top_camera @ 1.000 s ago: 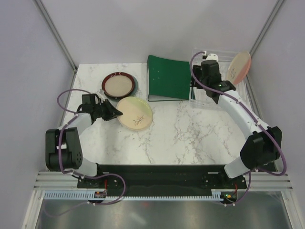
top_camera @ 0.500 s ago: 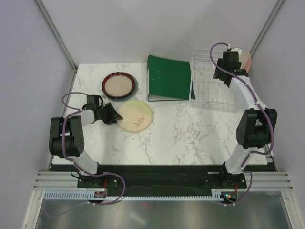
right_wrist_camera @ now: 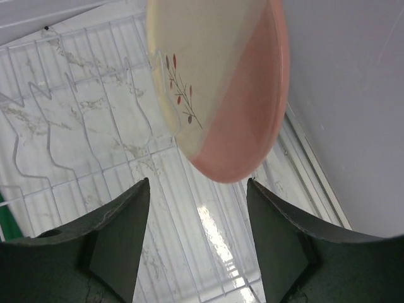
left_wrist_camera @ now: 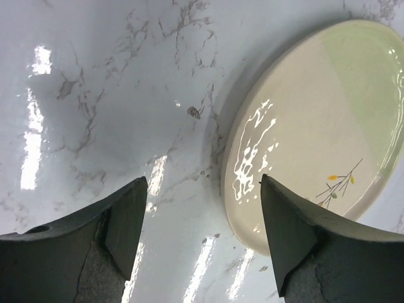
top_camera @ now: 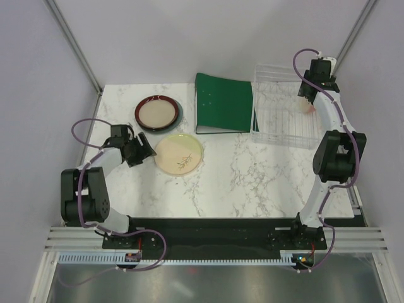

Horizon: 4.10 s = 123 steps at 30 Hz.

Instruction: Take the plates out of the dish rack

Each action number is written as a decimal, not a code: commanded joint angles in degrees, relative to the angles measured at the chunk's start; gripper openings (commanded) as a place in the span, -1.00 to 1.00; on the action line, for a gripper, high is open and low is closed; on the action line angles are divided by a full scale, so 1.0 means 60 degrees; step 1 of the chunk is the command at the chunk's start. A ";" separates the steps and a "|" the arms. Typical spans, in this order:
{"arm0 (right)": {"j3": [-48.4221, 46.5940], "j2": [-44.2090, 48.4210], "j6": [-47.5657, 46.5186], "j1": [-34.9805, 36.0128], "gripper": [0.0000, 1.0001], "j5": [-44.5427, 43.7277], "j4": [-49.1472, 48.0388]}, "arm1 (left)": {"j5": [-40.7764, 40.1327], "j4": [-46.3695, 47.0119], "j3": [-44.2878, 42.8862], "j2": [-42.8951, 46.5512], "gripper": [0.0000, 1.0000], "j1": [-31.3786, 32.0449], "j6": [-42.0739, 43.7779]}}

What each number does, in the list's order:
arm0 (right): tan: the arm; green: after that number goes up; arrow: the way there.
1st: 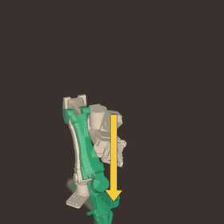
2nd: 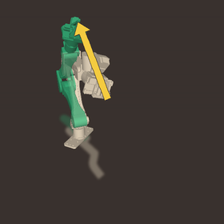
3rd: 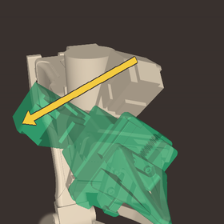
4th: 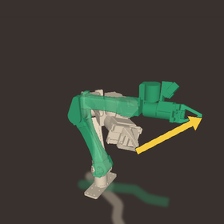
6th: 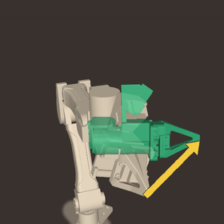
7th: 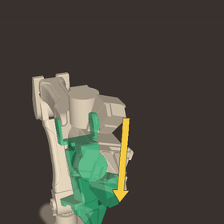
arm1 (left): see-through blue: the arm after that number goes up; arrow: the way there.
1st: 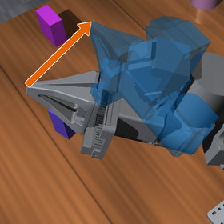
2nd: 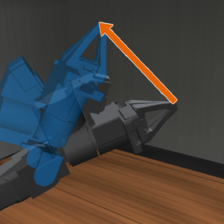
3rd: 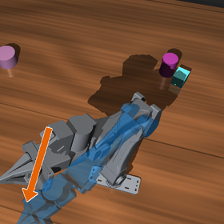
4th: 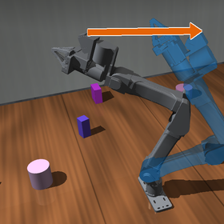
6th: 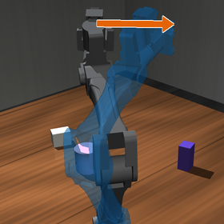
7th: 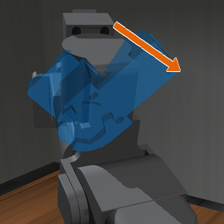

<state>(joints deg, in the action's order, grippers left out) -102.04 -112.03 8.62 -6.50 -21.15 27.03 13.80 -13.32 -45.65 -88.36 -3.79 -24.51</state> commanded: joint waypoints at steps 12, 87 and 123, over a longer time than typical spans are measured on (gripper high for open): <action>-0.2827 -0.1222 -0.0895 -0.0161 0.40 -0.1690 0.0535 | 0.1170 0.0140 -0.0726 0.1367 0.66 0.0148 0.0145; 0.2193 0.6218 0.1564 0.1945 -1.00 0.3171 -0.0475 | 0.4509 0.4483 -0.0596 0.0709 1.00 0.2551 -0.2431; 0.5053 0.7421 0.3397 0.5595 -1.00 0.2866 -0.1546 | 0.5595 1.3616 -0.2690 -0.4565 0.28 0.4821 -0.8555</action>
<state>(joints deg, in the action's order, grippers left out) -70.52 -70.04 26.44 25.30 -3.66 27.22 46.63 61.52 -58.85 -114.67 23.83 -72.01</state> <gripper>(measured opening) 0.099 0.749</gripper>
